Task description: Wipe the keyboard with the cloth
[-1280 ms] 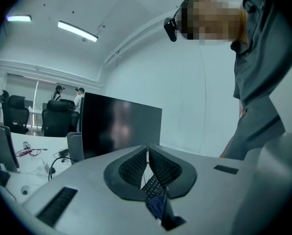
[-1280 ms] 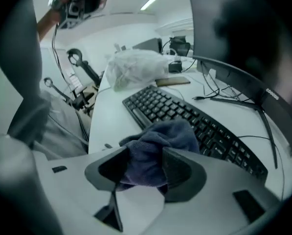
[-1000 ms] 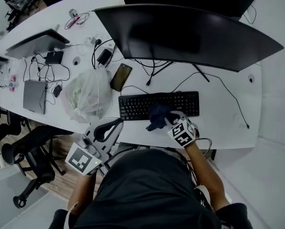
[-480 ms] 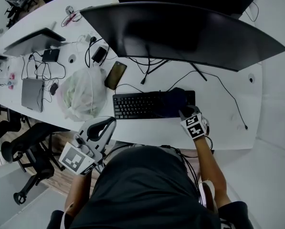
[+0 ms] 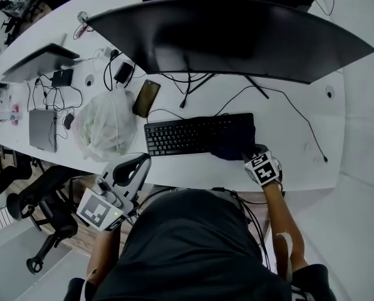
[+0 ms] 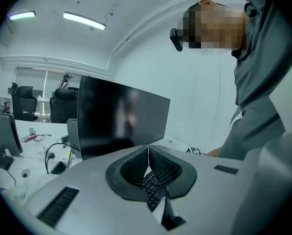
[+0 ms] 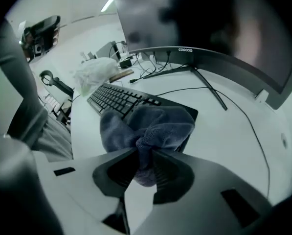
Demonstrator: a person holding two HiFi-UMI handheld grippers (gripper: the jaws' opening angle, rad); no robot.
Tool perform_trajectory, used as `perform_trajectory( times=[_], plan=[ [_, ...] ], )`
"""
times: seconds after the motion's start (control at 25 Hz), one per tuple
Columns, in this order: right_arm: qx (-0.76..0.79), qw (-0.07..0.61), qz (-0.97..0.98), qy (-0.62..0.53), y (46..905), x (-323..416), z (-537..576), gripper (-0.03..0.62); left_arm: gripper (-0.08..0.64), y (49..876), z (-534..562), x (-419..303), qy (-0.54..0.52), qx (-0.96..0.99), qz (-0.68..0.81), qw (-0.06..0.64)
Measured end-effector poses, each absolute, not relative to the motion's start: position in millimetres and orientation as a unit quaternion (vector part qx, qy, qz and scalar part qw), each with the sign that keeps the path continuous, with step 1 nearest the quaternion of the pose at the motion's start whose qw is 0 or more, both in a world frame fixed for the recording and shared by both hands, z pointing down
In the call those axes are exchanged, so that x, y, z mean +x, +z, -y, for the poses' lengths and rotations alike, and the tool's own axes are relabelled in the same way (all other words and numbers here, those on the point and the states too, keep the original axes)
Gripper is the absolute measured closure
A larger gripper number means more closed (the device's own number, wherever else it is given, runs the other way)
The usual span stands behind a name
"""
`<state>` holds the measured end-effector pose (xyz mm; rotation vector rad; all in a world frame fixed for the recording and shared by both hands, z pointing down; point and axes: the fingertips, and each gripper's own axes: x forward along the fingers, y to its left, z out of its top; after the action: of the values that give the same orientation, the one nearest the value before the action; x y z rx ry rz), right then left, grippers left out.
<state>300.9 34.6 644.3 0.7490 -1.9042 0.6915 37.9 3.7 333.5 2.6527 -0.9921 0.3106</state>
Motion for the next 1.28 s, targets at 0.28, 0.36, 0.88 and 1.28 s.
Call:
perform_trajectory(
  times=[0.28, 0.36, 0.88, 1.28],
  plan=[
    [0.421, 0.436, 0.758, 0.241, 635.4, 339.5, 52.9, 0.514, 0.555, 337.4, -6.7, 57.0, 0.126, 0.929, 0.317, 0.143],
    [0.412, 0.443, 0.753, 0.259, 642.4, 331.7, 8.8, 0.515, 0.555, 335.0, -9.9, 54.4, 0.129, 0.927, 0.321, 0.149],
    [0.387, 0.409, 0.790, 0.243, 638.4, 266.7, 46.8, 0.515, 0.555, 329.4, -11.5, 53.6, 0.114, 0.931, 0.315, 0.146],
    [0.338, 0.434, 0.812, 0.193, 628.8, 225.4, 61.6, 0.515, 0.555, 343.2, -14.5, 23.5, 0.105, 0.920, 0.341, 0.162]
  ],
)
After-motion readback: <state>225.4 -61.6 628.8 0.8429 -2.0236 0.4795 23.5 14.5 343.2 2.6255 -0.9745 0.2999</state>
